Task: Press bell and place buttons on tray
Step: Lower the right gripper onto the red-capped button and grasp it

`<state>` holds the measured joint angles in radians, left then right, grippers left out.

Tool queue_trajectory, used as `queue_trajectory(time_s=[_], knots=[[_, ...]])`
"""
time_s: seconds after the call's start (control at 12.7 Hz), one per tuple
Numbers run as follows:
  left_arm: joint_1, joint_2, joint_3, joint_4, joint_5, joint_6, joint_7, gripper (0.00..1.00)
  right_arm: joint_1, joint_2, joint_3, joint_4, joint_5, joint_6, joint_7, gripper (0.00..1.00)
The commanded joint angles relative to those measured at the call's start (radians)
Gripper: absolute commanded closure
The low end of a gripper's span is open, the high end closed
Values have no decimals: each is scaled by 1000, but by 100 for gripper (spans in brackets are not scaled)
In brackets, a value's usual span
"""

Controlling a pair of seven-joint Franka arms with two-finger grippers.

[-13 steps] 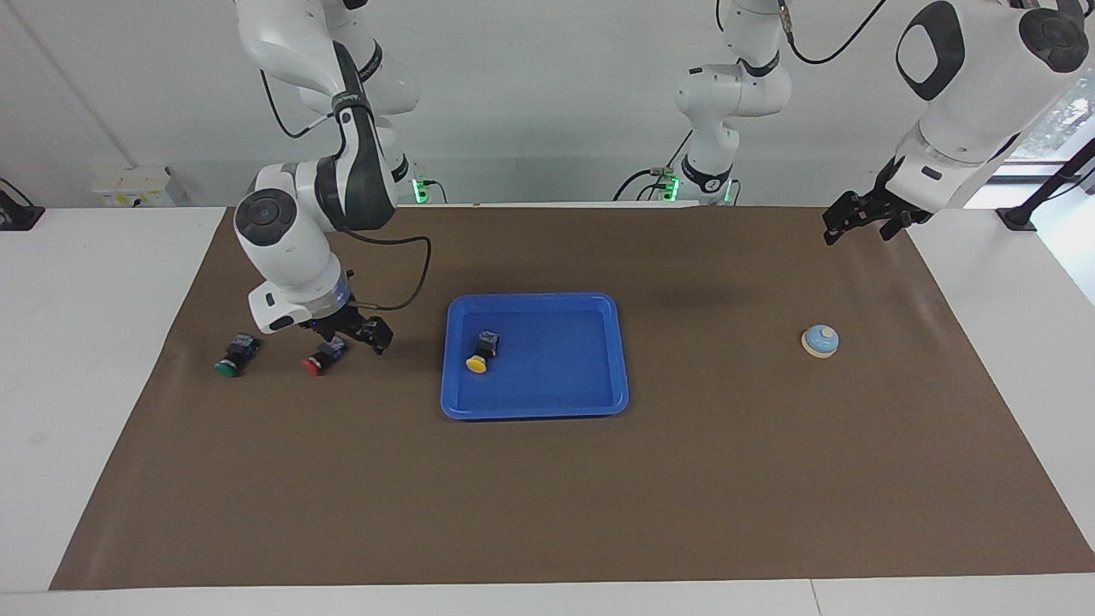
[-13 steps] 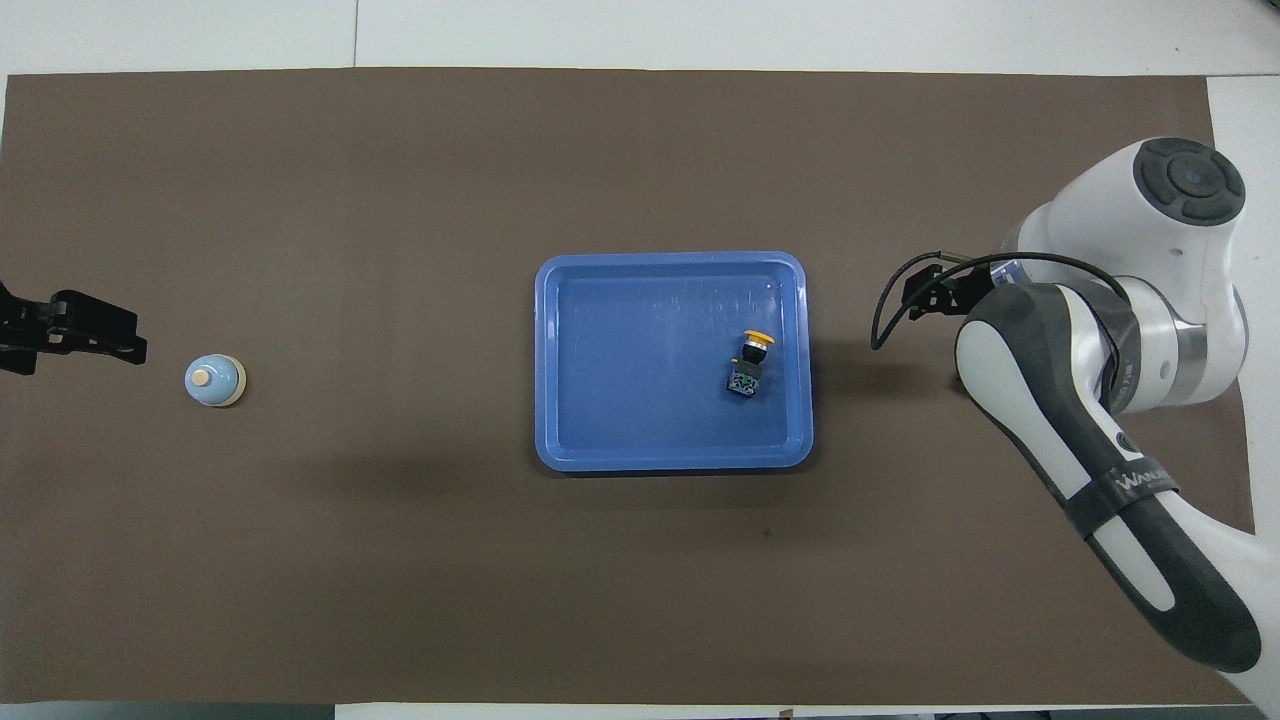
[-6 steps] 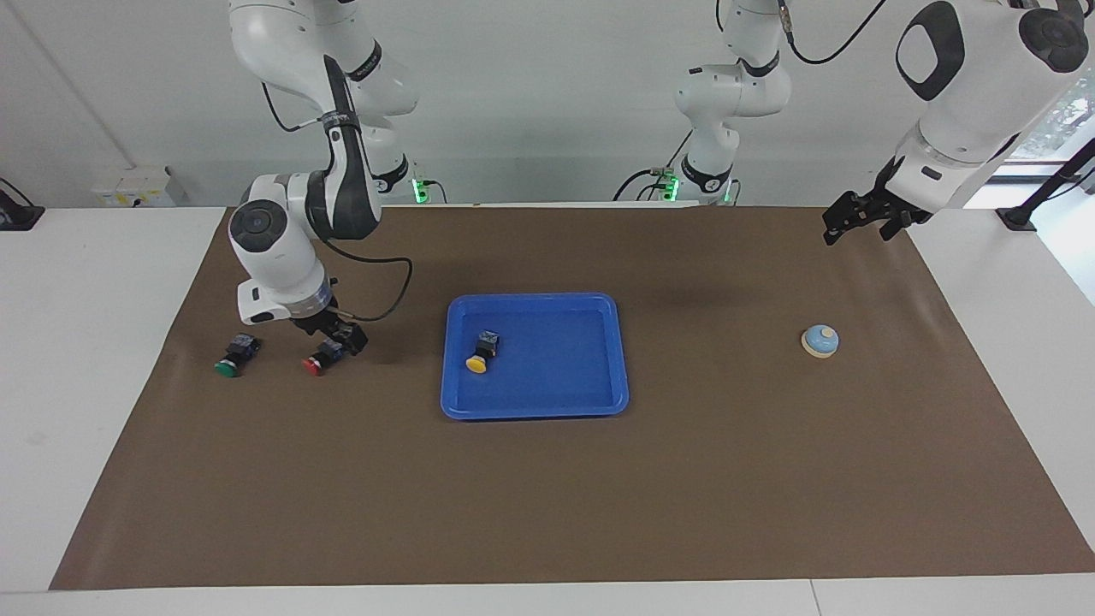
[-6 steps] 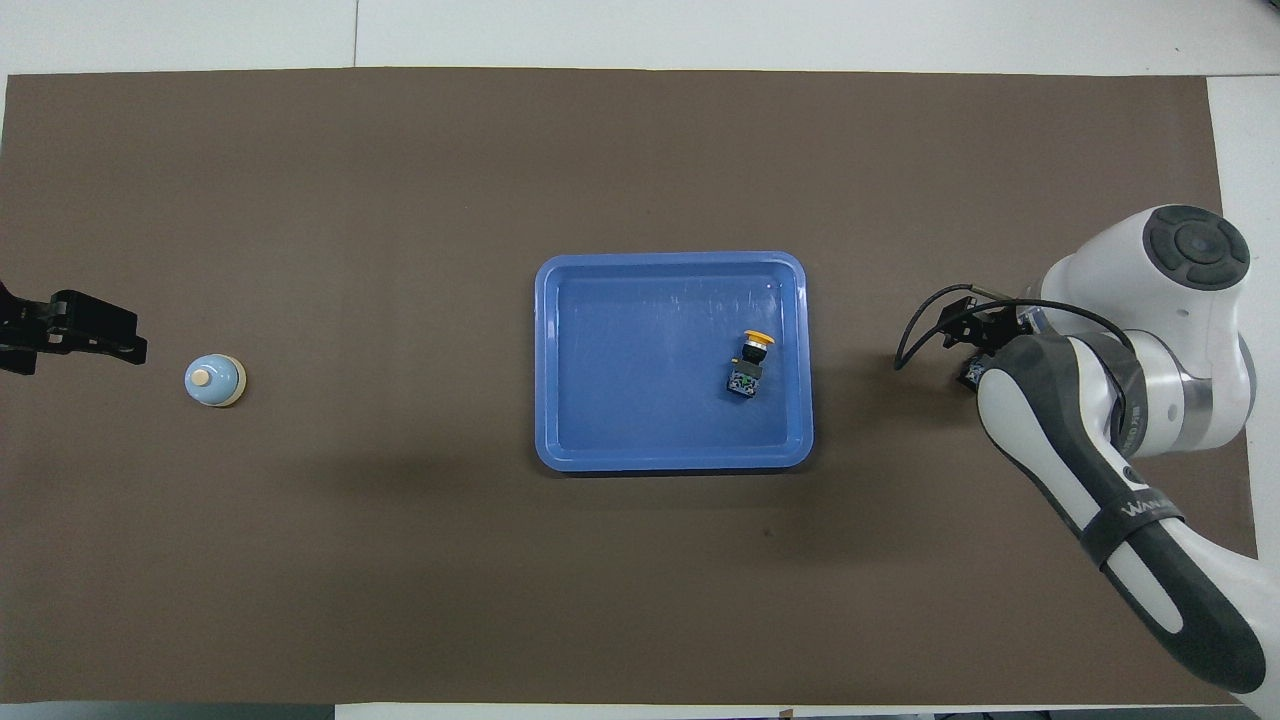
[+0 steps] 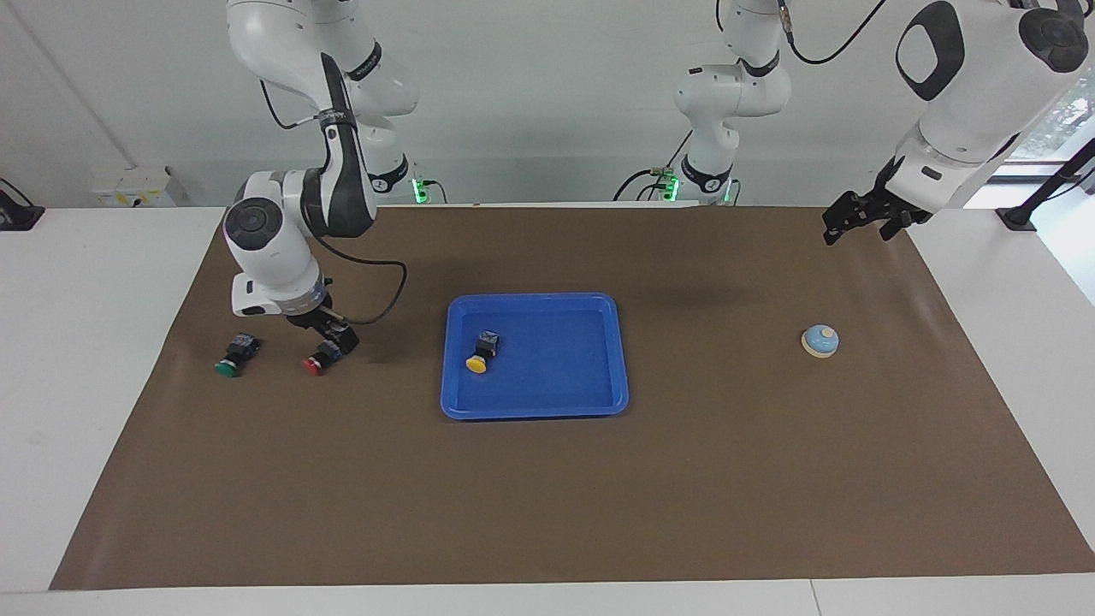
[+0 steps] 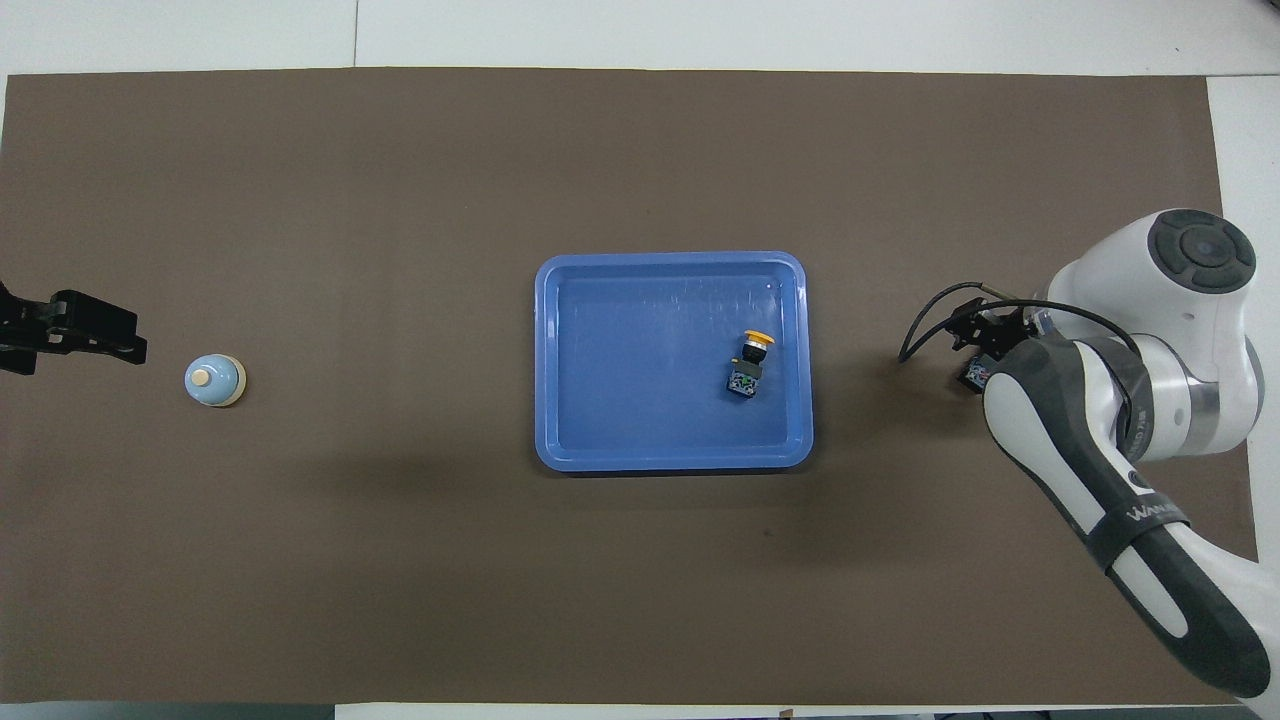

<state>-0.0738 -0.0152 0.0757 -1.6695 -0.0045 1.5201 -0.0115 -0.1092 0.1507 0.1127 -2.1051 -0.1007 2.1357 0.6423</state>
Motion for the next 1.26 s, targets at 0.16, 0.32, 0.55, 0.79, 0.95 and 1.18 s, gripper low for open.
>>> queue_trajectory(time_s=[0.16, 0.32, 0.55, 0.79, 0.95, 1.18], knots=[[-6, -5, 7, -4, 5, 9, 1, 0, -72, -39, 13, -130, -17, 181, -38, 0], [-6, -6, 7, -4, 6, 9, 1, 0, -69, 12, 13, -132, -17, 251, -27, 0], [-6, -6, 7, -4, 6, 9, 1, 0, -67, 38, 15, -138, -19, 282, 10, 0], [-6, -6, 7, -4, 6, 9, 1, 0, -63, 41, 15, -133, -19, 268, 2, 79], [-6, -6, 7, -4, 6, 9, 1, 0, -57, 40, 16, -121, -19, 241, -3, 100], [-6, -5, 7, -4, 5, 9, 1, 0, -46, 49, 24, 6, -19, 97, -64, 100]])
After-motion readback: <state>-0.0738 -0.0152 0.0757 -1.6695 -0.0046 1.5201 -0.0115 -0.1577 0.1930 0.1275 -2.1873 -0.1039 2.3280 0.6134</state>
